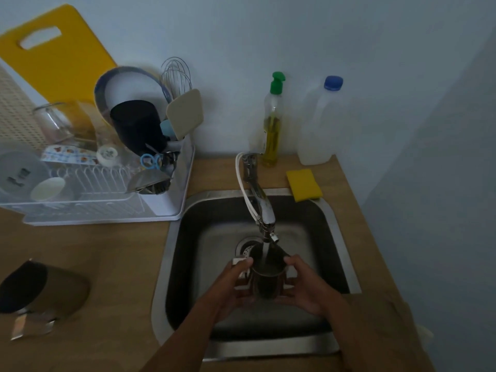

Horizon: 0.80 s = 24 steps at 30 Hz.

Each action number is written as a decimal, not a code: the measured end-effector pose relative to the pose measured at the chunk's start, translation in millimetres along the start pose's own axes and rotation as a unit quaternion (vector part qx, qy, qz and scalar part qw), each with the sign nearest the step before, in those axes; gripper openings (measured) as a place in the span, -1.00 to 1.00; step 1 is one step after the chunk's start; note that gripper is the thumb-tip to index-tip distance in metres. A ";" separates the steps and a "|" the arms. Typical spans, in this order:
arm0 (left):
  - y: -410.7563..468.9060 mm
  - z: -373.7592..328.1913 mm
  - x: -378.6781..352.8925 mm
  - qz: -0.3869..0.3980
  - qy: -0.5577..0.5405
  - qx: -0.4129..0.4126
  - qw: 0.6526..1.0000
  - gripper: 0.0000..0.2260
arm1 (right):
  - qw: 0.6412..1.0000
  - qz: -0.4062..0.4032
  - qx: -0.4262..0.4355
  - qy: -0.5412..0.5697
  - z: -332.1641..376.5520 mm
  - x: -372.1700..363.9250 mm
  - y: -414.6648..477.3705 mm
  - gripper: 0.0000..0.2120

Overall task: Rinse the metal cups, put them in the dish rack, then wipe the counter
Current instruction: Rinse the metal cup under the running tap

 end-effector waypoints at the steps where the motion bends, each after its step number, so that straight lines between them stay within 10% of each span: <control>1: 1.5 0.5 -2.4 0.014 0.007 -0.002 1.000 -0.56 | 1.000 0.008 -0.007 0.002 0.7 4.7 0.0 -0.16; 24: 14.9 -19.1 8.6 0.023 0.032 -0.015 0.999 -0.75 | 0.996 0.025 0.007 -0.082 22.5 -18.9 -5.2 -0.70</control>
Point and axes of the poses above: each hand's wrist, its own y-axis towards the middle knuckle, its own x-axis out of the back of the hand, z = x × y, the point moved 5 cm from there along y, towards the middle knuckle, and after that the axes turned 15 degrees about -x, right-handed, at the moved point
